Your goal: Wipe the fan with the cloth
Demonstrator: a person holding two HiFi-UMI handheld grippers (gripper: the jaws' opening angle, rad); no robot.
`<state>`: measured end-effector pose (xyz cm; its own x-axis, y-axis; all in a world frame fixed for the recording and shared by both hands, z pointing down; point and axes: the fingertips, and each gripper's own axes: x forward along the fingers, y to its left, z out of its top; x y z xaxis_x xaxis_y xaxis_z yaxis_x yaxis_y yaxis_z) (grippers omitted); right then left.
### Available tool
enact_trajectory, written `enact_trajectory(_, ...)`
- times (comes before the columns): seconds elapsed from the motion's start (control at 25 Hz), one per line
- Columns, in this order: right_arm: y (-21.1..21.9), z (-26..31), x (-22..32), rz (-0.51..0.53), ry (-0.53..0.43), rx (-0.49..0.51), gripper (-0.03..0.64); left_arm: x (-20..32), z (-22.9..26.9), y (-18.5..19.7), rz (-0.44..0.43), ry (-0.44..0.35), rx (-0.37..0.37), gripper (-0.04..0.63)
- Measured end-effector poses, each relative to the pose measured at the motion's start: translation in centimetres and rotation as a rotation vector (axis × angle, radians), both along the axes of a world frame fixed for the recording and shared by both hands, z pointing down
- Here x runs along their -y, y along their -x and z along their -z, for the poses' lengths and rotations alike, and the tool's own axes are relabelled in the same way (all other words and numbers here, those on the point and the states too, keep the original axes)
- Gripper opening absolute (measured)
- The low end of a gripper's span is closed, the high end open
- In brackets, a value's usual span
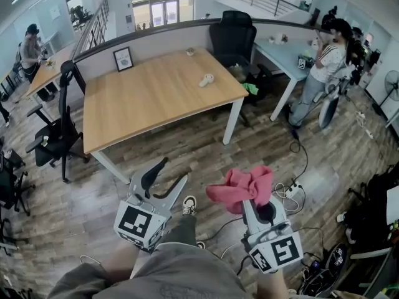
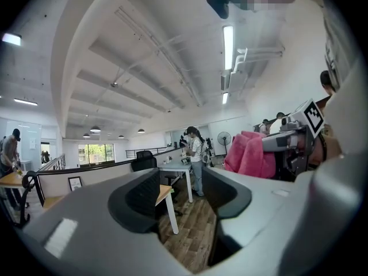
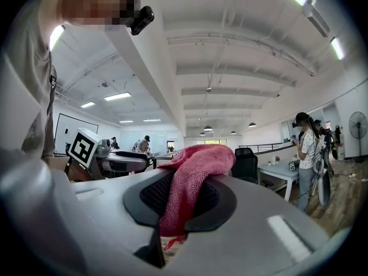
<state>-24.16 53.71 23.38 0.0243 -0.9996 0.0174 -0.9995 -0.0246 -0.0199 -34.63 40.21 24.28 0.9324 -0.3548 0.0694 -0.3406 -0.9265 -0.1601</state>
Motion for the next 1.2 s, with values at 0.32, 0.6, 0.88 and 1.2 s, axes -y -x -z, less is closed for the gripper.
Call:
enact_trajectory(0.32,-3.2,-0.8,3.5,-0.008,0.03,0.007,0.055,3.4,-0.9,-3.5,-0.028,0.005,0.016,0.229)
enact_trajectory(0.6,-7.3,-1.1,9.0,-0.016,0.055,0.024,0.057,8.6,-0.8,-7.7,-0.042,0.031,0.03,0.229)
enact_trajectory(0.88,-12.4,-1.0,17.1,-0.038,0.08,0.036,0.057,16.6,-0.6,-12.8,-0.063,0.04,0.054,0.229)
enact_trajectory(1.2,-17.1,-0.2,27.8,-0.063,0.088,0.032,0.057,27.0,-0.3,-17.7,-0.1,0.033,0.074,0.229)
